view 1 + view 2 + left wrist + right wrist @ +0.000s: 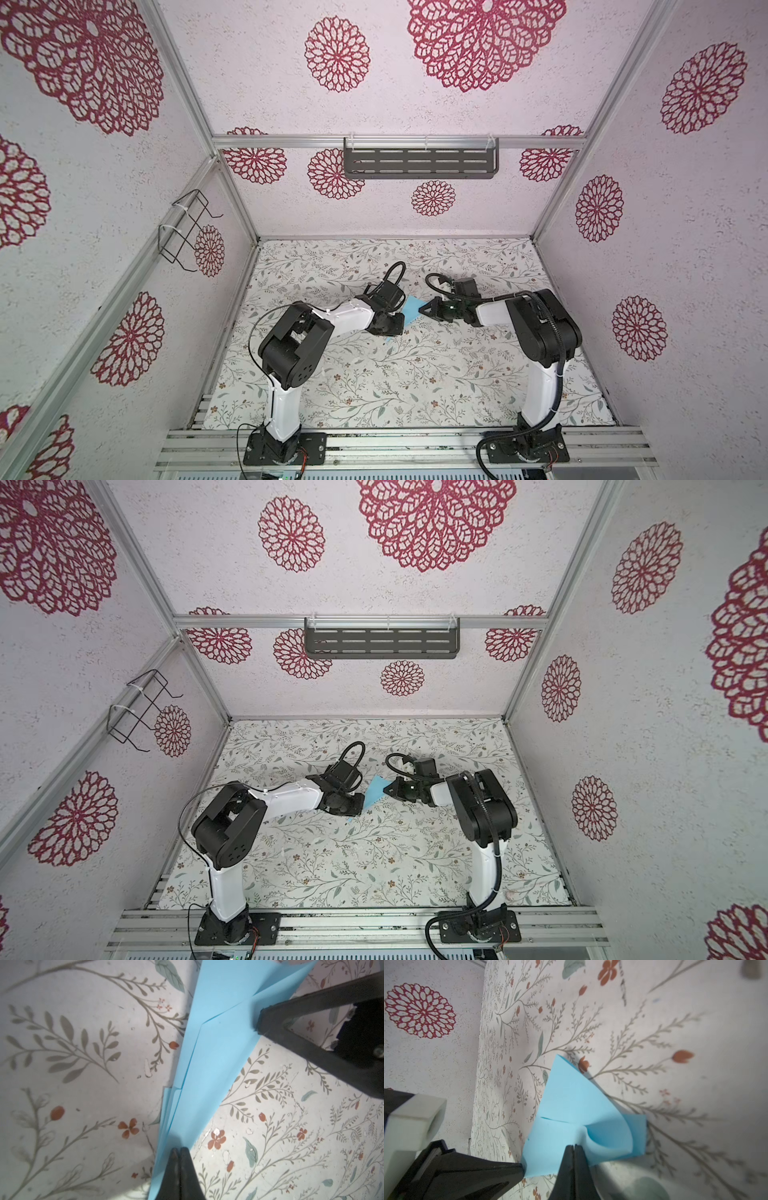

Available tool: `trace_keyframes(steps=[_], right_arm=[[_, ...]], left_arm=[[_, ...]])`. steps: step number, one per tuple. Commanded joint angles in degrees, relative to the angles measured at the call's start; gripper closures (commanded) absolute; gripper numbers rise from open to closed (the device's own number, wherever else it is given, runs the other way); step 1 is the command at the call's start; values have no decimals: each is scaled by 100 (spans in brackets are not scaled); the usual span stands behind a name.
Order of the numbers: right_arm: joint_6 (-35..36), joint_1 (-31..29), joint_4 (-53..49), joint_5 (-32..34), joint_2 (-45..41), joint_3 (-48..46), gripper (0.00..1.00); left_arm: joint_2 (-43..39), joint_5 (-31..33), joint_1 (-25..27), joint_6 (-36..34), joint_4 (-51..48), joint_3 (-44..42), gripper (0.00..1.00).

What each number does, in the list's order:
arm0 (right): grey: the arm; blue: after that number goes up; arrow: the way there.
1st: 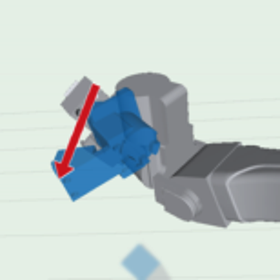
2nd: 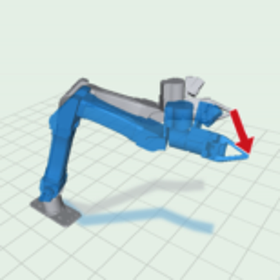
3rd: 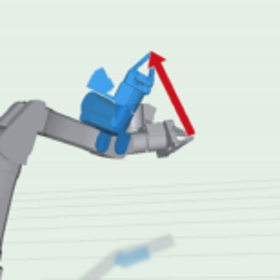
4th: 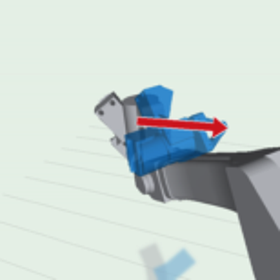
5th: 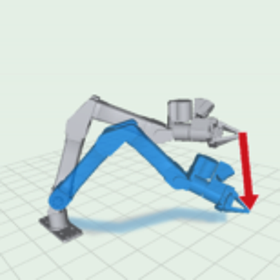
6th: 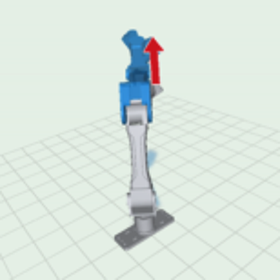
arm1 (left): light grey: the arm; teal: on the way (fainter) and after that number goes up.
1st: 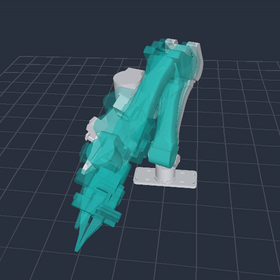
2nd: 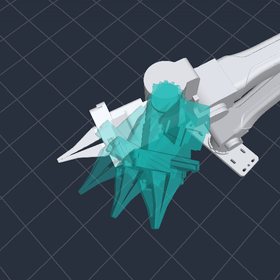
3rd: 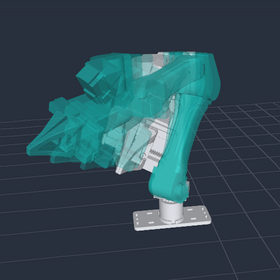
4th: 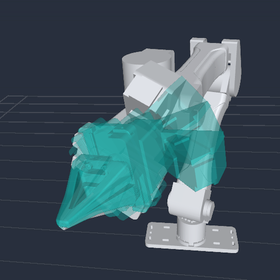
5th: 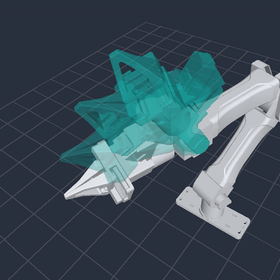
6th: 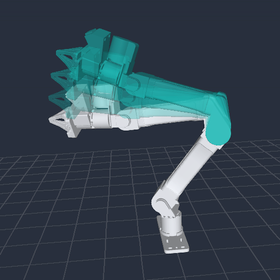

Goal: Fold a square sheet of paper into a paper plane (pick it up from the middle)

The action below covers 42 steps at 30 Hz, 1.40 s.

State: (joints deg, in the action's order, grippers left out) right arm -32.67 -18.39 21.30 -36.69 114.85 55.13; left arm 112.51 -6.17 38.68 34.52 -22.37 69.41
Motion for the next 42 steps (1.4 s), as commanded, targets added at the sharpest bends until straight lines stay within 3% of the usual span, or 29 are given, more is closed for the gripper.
trace_keyframes(steps=[1, 10, 16, 25, 29, 36, 42], right_arm=[[-10, 284, -321, 599, 238, -137, 95], [55, 538, -319, 881, 274, -29, 95], [187, 526, -8, 1239, -274, -68, 94], [1458, 126, -910, 1534, -1525, -117, 87], [1931, -242, -1557, 1217, -1427, 84, 87], [1895, -611, -1638, 512, -847, 343, 88], [1764, -607, -1962, 907, -483, 641, 90]], left_arm=[[242, 108, -5, -7, -584, -139, 100], [235, 108, -6, 7, -579, -140, 100], [268, 77, -7, 27, -592, -103, 100], [261, 90, -9, 37, -611, -76, 100], [280, 73, -8, 46, -589, -85, 100], [302, 64, -11, 54, -560, -85, 100], [290, 55, -16, 61, -573, -109, 100]])
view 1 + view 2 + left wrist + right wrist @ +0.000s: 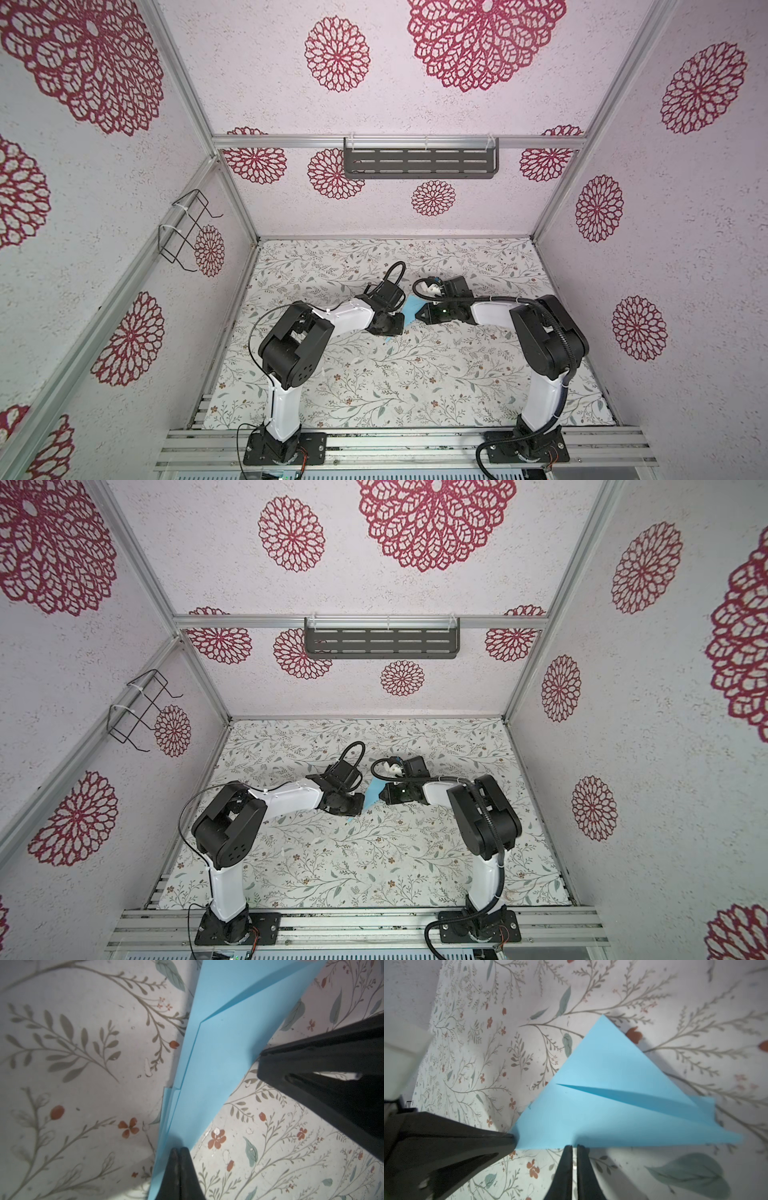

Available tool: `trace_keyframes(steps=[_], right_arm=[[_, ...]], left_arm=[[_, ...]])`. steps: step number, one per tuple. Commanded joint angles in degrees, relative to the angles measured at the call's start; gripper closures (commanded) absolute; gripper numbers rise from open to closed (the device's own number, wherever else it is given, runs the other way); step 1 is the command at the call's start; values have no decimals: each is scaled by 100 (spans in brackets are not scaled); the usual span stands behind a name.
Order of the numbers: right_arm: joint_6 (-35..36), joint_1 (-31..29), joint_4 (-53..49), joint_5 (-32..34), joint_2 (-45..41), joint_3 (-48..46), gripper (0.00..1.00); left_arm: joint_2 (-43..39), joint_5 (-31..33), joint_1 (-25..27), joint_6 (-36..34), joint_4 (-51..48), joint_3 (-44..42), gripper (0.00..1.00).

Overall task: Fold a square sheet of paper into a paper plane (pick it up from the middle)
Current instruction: 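Lower the right gripper onto the sheet's wide flap beside the left gripper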

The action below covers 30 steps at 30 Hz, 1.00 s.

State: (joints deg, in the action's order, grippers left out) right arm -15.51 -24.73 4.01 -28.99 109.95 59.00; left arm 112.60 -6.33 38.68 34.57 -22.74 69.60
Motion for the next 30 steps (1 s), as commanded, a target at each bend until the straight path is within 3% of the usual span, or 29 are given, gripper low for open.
trace_keyframes(steps=[1, 3, 11, 20, 25, 30], right_arm=[[16, 21, -321, 423, 50, 296, 91], [-70, 60, -469, 837, 149, 365, 93], [-304, 265, -810, 1378, 238, 633, 91], [425, -163, -1308, 1163, -394, 791, 83], [758, -481, -1578, 829, -283, 916, 83], [653, -551, -1443, 472, -99, 966, 83]], left_arm=[[276, 70, -12, 57, -538, -129, 100], [281, 70, -10, 58, -538, -131, 100], [288, 62, -18, 39, -556, -125, 100], [283, 75, -14, 84, -509, -170, 100], [243, -21, -61, 181, -317, -340, 100], [244, -61, -71, 204, -258, -411, 100]])
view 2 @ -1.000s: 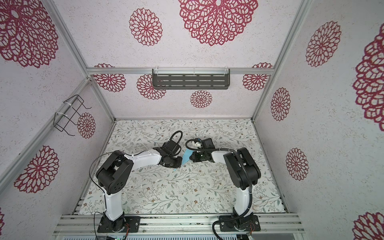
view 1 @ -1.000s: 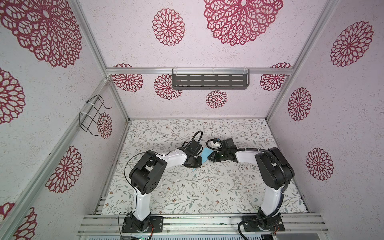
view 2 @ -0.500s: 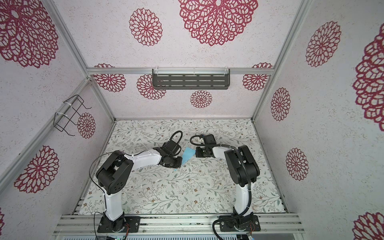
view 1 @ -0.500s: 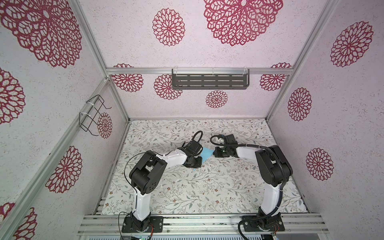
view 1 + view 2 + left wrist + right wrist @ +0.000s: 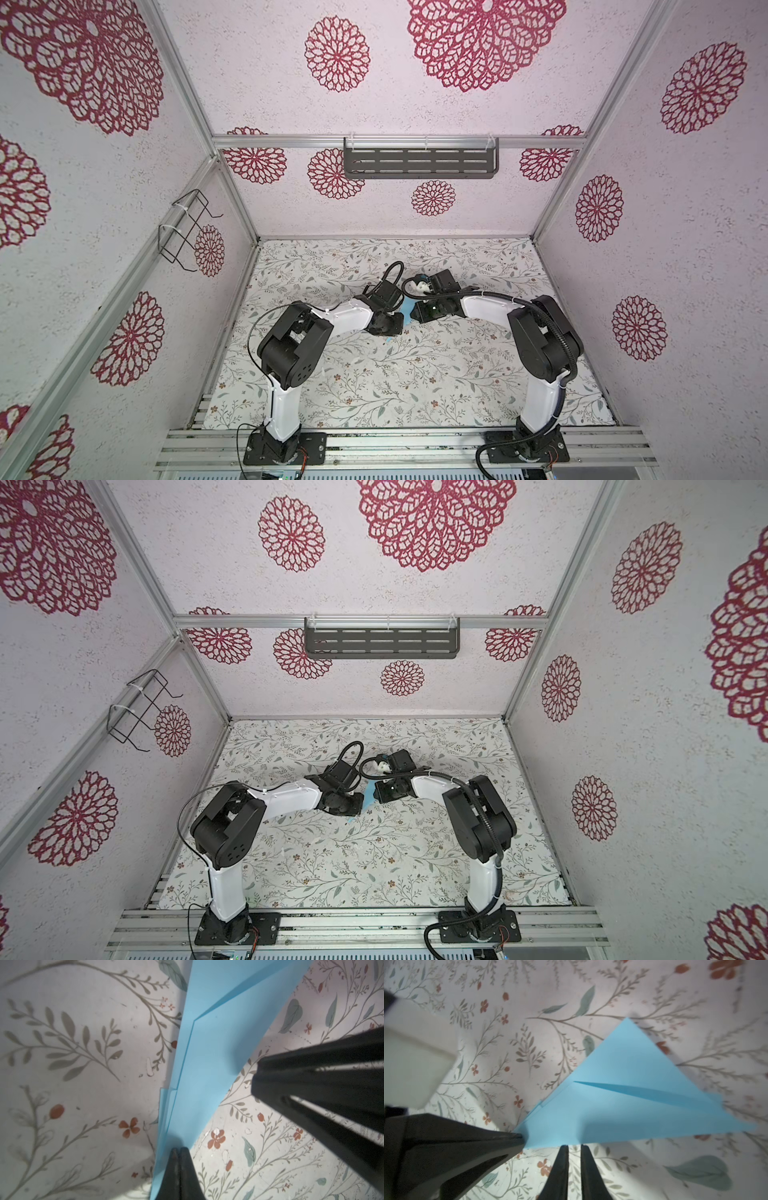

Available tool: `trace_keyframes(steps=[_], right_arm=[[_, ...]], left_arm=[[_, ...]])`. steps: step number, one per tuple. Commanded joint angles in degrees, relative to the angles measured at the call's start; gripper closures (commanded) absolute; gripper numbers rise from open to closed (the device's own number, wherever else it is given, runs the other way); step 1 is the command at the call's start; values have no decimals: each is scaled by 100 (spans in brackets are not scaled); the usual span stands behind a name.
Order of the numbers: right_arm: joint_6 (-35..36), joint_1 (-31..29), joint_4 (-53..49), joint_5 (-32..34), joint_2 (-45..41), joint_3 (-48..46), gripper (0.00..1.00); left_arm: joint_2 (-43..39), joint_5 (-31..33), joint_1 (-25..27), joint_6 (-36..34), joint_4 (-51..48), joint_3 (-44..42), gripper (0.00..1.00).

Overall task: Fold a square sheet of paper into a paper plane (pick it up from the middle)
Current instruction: 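Lower the right gripper onto the sheet's wide flap beside the left gripper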

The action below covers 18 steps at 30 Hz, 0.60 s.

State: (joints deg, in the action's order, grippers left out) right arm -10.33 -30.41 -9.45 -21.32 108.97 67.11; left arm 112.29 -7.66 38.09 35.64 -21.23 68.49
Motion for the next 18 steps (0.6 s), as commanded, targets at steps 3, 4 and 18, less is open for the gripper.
trace_keyframes(steps=[3, 4, 18], right_arm=[[-14, 22, -53, -330, 153, 238, 84], [-59, 27, -19, -324, 204, 250, 84], [-379, 123, -319, 294, 681, 482, 86]], left_arm=[[247, 62, -16, 104, -388, -327, 100], [243, 54, -14, 102, -376, -336, 100], [80, 169, -30, 92, -669, -346, 100]])
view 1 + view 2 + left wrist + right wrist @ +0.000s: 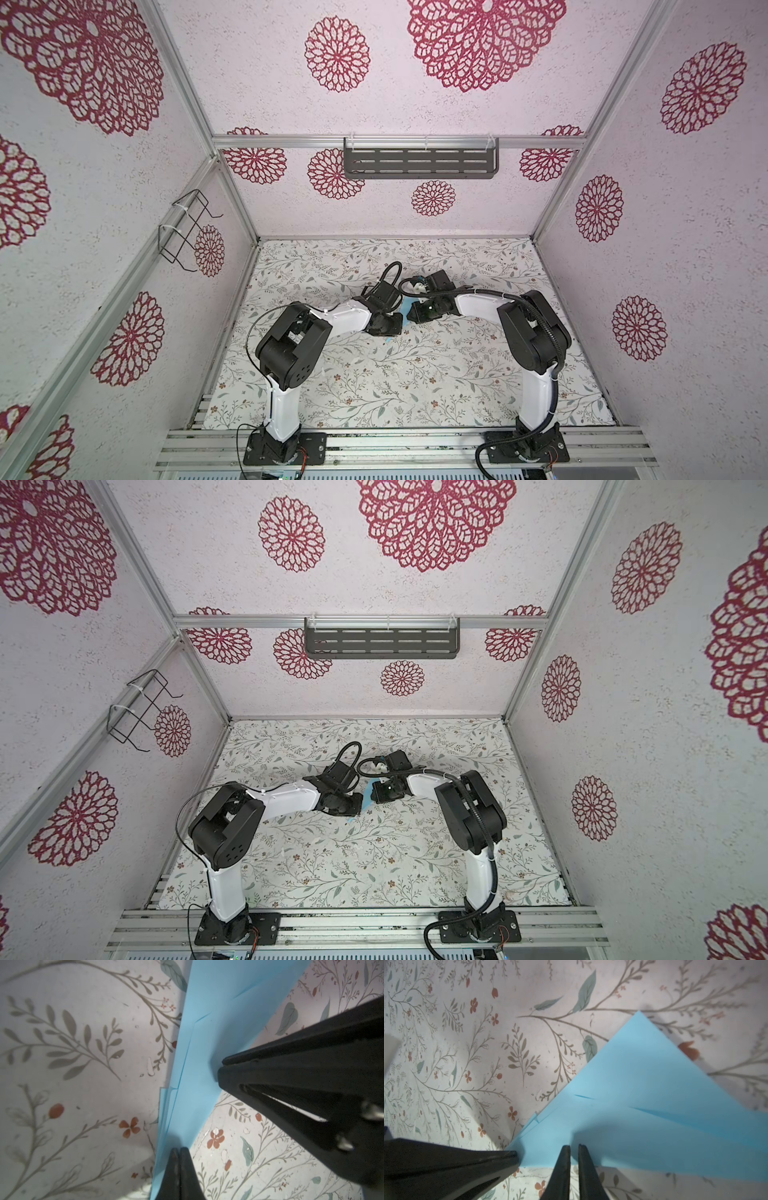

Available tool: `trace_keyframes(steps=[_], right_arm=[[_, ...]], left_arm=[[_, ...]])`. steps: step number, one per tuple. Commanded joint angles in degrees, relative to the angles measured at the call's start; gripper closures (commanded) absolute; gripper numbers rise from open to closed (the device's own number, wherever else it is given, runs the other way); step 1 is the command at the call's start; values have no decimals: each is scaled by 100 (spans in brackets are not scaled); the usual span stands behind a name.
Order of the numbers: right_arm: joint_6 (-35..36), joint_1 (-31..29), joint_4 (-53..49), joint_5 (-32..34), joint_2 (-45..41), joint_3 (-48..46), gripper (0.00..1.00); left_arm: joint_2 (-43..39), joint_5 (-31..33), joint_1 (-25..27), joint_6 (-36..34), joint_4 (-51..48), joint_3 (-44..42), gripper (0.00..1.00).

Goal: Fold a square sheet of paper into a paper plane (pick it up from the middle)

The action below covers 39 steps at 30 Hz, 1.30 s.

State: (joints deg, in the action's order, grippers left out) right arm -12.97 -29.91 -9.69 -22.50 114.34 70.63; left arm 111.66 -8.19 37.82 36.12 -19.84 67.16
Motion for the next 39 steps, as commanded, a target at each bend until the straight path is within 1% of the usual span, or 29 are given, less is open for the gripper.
trace_keyframes(steps=[1, 2, 3, 7, 16, 18, 20, 22, 25, 27, 30, 35, 39], right_arm=[[-132, 77, -355, 458, 174, 135, 86], [-159, 82, -404, 519, 206, 150, 86], [-182, 81, -450, 562, 233, 167, 87], [-301, 90, -473, 620, 275, 179, 87], [-409, 133, -398, 517, 274, 140, 88], [-408, 130, -326, 396, 229, 110, 88], [-428, 129, -127, 96, 129, -7, 88], [-462, 126, 98, -318, 11, -123, 88], [-545, 109, 335, -753, -109, -236, 88], [-575, 104, 396, -876, -139, -276, 88], [-602, 96, 477, -1043, -132, -299, 88], [-613, 107, 530, -1121, -118, -315, 88], [-593, 112, 530, -1193, -72, -287, 88]], left_arm=[[146, 257, 5, 42, -888, -203, 100], [146, 265, 14, 36, -961, -207, 100], [-81, 265, 23, 32, -1014, -226, 100], [-213, 289, 41, 64, -1147, -346, 100], [-726, 249, 173, 229, -1298, -677, 100], [-936, 317, 153, 225, -1330, -704, 100], [-1238, 390, 93, 235, -1198, -719, 100], [-1517, 334, 5, 290, -833, -801, 100], [-1751, 11, -148, 431, -72, -979, 100], [-1665, -249, -241, 496, 257, -981, 100], [-1279, -590, -315, 598, 507, -784, 100], [-692, -818, -319, 647, 626, -457, 100], [-393, -786, -317, 609, 478, -339, 100]])
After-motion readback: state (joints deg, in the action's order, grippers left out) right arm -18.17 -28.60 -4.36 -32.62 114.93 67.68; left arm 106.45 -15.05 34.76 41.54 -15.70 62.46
